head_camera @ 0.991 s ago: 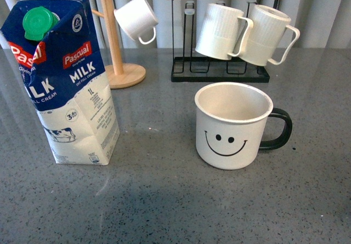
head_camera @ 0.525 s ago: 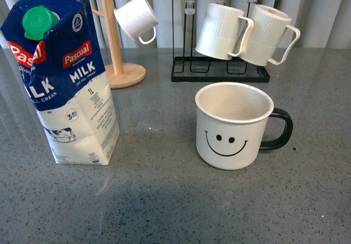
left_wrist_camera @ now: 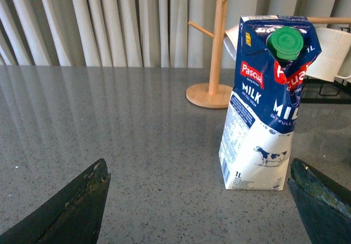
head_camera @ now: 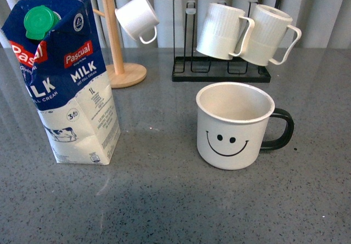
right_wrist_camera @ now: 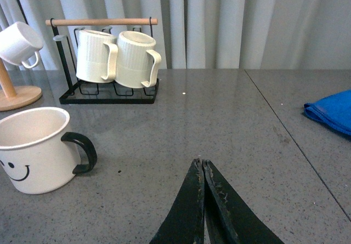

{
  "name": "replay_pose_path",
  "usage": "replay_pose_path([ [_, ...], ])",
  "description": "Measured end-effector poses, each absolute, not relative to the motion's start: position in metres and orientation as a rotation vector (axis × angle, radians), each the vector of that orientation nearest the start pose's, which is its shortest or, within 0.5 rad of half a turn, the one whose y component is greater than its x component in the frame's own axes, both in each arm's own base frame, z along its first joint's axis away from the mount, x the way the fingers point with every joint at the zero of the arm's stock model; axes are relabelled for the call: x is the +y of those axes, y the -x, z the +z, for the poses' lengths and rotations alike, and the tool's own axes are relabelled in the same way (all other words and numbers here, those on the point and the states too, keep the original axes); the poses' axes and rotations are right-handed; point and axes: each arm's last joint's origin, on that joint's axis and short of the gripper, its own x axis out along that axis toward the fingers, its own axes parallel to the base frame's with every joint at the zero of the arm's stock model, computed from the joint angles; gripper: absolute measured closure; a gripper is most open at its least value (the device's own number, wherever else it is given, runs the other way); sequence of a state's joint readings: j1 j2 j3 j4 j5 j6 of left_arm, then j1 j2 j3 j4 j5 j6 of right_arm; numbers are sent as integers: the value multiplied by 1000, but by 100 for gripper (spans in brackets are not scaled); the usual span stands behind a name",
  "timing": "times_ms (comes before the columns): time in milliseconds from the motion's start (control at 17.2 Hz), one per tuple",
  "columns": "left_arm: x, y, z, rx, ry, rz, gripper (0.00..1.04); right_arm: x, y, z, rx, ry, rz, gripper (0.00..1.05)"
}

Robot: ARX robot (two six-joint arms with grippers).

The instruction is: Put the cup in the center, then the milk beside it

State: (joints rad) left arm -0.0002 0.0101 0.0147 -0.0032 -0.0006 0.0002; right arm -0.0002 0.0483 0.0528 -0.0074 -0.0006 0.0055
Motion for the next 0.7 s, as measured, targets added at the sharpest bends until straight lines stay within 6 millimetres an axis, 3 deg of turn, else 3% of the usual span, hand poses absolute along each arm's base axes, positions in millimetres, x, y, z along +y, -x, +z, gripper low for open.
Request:
replay_pose_path([
  [175,0,-97,167,-1,0,2,7,0,-97,166,4,-5,0,103],
  [408,0,-97,167,-1,-1,0,7,0,-97,167,-4,-6,0,103],
  [525,0,-97,167,-1,-1,0,7,0,-97,167,-4,-4,0,88],
  [699,0,-97,167,-1,-1,0,7,0,-97,167,-4,-4,0,51],
])
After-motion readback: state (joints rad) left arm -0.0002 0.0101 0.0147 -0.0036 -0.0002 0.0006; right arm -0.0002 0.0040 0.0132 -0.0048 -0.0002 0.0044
